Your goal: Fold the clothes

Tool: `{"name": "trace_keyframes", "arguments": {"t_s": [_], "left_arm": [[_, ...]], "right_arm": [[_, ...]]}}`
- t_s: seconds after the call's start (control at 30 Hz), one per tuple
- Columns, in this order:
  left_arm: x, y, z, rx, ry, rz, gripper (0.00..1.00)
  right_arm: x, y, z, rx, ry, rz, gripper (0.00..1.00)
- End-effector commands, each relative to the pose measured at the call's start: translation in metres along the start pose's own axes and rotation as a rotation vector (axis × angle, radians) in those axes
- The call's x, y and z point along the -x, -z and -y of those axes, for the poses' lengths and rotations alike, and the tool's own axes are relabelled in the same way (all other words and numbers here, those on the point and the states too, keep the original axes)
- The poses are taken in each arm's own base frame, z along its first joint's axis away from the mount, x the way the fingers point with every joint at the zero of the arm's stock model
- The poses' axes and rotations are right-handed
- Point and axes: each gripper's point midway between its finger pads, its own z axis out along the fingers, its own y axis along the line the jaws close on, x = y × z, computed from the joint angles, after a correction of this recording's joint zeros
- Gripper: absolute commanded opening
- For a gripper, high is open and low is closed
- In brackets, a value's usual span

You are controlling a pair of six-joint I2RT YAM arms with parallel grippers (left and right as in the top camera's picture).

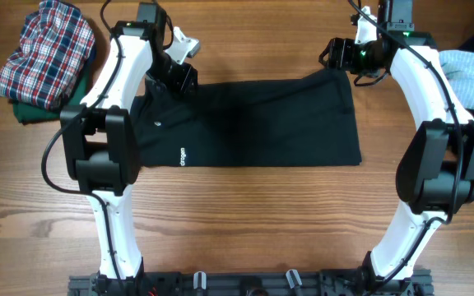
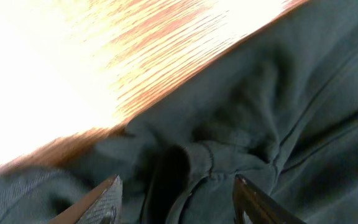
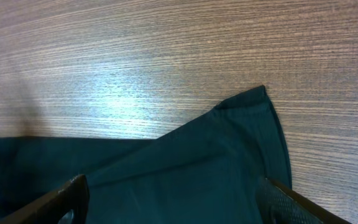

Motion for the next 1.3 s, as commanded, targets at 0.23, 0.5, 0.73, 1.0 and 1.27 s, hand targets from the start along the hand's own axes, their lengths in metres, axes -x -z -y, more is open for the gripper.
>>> {"name": "trace_keyframes", "arguments": {"t_s": [0.23, 0.5, 0.73, 1.0, 1.27], "left_arm": [[0.012, 0.001, 0.031, -0.055, -0.327, 0.041, 0.6], [0.011, -0.006, 0.027, -0.032, -0.41, 0.024, 0.58], [0.018, -0.01, 0.018, 0.013, -0.438, 0.037, 0.57], [0.01, -0.028, 0.015, -0.005, -0.425, 0.003, 0.54], [0.005, -0.031, 0.015, -0.015, -0.418, -0.014, 0.5]], "right_arm": [[0.004, 0.004, -0.007, 0.023, 0.018, 0.015, 0.86], [0.004, 0.004, -0.007, 0.022, 0.017, 0.011, 0.86], [0.003, 0.004, -0.007, 0.023, 0.016, 0.008, 0.86], [0.002, 0.004, -0.006, 0.022, 0.014, 0.004, 0.86], [0.002, 0.004, -0.007, 0.022, 0.014, 0.005, 0.86]]}}
